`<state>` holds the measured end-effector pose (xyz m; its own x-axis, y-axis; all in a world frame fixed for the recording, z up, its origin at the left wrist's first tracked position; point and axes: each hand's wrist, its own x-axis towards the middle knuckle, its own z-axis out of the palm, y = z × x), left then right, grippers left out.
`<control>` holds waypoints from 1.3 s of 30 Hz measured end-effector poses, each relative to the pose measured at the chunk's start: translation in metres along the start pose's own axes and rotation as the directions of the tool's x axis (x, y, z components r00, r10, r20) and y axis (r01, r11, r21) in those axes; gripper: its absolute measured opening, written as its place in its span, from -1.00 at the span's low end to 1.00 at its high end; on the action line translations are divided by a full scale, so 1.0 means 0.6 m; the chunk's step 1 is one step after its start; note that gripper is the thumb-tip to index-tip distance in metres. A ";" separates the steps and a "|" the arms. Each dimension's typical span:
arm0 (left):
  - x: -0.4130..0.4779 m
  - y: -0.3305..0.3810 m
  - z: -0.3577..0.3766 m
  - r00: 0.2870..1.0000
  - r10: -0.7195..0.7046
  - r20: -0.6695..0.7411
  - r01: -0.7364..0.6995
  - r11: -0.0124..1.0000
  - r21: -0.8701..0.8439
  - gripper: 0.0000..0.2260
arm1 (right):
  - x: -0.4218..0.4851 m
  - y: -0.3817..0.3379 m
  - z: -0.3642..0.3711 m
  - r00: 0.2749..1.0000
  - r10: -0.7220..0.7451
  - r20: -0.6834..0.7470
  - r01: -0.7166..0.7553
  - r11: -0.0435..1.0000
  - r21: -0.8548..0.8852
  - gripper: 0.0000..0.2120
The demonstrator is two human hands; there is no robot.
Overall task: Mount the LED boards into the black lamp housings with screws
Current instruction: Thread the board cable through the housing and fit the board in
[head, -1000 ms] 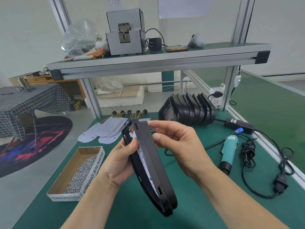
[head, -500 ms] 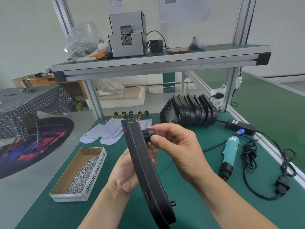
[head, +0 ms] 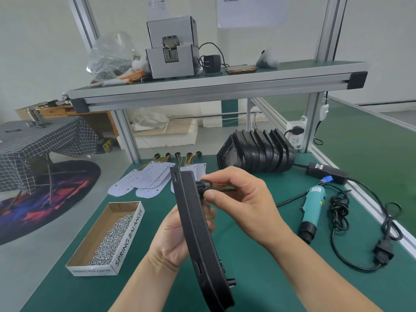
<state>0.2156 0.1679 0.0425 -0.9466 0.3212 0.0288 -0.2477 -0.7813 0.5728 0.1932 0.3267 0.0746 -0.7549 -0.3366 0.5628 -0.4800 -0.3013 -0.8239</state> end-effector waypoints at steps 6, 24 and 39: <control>0.006 0.013 -0.016 0.997 -0.033 -0.073 0.044 0.987 0.156 -0.52 | 0.019 -0.010 -0.034 0.991 0.055 0.120 -0.025 0.969 -0.245 -0.82; 0.035 0.054 0.000 0.961 0.277 -0.006 -0.178 0.634 0.752 -0.77 | 0.032 -0.009 -0.091 0.801 0.564 0.201 -0.576 0.817 0.001 -0.49; 0.029 0.037 -0.028 0.942 0.315 0.116 -0.251 0.432 0.867 -0.84 | 0.001 0.021 -0.052 0.960 0.280 -0.016 -0.264 0.882 -0.391 -0.73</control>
<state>0.1903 0.1469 0.0421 -0.9458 0.1186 0.3022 0.3093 0.0460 0.9498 0.1726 0.3506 0.0626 -0.8665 -0.3929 0.3080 -0.3983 0.1722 -0.9009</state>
